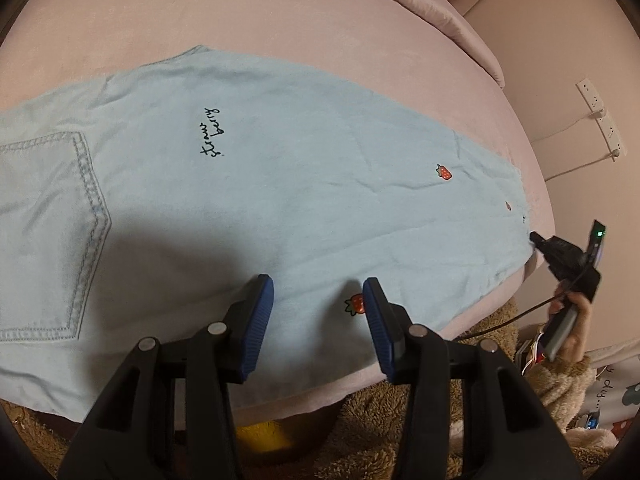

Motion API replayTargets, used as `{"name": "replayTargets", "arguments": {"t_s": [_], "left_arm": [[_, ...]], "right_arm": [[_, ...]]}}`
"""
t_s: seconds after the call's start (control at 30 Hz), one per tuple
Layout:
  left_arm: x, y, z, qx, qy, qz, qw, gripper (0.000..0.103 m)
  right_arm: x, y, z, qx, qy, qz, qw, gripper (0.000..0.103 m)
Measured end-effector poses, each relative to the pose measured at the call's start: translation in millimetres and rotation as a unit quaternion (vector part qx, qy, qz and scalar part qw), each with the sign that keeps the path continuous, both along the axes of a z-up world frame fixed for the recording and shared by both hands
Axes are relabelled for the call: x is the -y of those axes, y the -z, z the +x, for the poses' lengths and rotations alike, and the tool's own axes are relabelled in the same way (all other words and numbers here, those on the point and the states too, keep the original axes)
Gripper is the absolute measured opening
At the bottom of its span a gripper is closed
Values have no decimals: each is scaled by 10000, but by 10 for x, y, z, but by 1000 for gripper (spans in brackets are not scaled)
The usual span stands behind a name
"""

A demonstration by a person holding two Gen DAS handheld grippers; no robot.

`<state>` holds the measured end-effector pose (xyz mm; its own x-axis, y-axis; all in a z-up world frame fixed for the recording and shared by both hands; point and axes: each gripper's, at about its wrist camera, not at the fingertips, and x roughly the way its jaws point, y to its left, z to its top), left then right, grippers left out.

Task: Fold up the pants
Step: 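Grasp the leg hem with the right gripper, straighten it, and release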

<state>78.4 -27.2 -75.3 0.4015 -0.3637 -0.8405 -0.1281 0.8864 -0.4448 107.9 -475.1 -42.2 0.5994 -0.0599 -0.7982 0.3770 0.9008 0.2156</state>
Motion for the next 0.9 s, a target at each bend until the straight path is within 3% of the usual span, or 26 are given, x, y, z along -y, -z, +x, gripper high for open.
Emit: {"name": "replayTargets", "arguments": {"t_s": [0.13,0.37,0.63,0.7,0.83,0.87,0.9], "left_arm": [[27,2,-40,28,-9,64,10000,46],[56,-17,-35,59,-19,157,9999,46],[46,-81,-76,143,-14,-63,9999,46],[81,-107,-92,199,27,-54,9998,48],[200,-189,-122,385,218,-35,9990,61],[232,-200,-123,413,249,-28,9988,64],[261,-206,-122,431,288,-26,9987,65]], "right_arm": [[0,72,27,-205,315,-492,9981,1],[57,61,40,-102,272,-350,9990,1],[17,18,-89,-125,311,-375,9987,1],[20,-12,-133,-74,322,-311,9990,1],[32,-79,-239,-57,325,-192,9993,2],[34,-92,-272,-25,317,-113,9994,4],[38,-100,-303,21,289,-9,9996,13]]}}
